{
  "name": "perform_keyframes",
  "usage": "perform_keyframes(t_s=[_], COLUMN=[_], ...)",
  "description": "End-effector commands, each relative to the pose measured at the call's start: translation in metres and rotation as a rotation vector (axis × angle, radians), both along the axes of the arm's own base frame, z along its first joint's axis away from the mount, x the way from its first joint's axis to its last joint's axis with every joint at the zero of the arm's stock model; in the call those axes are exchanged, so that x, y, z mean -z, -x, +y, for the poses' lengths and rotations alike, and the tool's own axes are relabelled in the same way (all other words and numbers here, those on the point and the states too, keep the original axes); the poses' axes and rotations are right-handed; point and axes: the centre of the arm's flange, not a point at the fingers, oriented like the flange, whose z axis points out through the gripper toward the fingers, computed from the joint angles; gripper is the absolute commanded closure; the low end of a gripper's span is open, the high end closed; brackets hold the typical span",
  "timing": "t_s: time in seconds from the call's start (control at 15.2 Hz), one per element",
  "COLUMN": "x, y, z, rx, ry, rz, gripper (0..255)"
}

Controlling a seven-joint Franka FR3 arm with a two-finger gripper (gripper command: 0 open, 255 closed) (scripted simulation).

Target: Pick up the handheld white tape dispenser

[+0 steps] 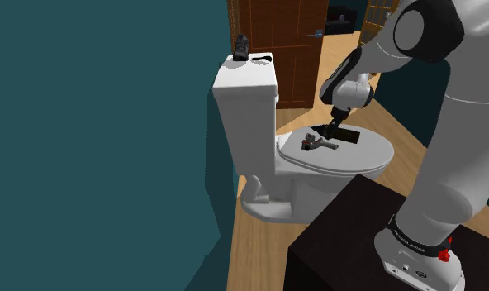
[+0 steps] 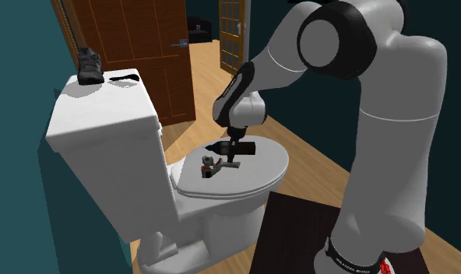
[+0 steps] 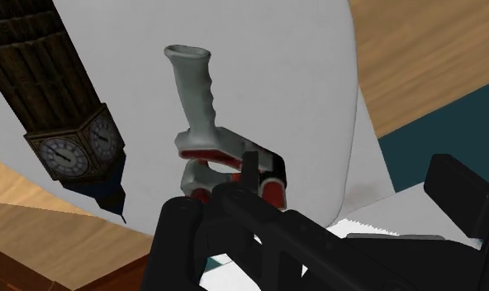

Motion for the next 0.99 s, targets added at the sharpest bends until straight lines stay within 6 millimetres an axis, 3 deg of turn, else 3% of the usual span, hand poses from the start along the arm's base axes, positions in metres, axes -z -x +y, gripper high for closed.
perform_keyframes(t_s=[0.0,0.59,0.92], x=[0.020,0.102,0.128], y=[-0.009,-0.048,-0.051], z=[-0.016,-0.092,-0.096], rx=[-0.006,-0.029,-0.031], ry=[-0.002,-0.007,-0.007], rz=[-0.009,-0.039,-0.041], gripper=[0,0,0])
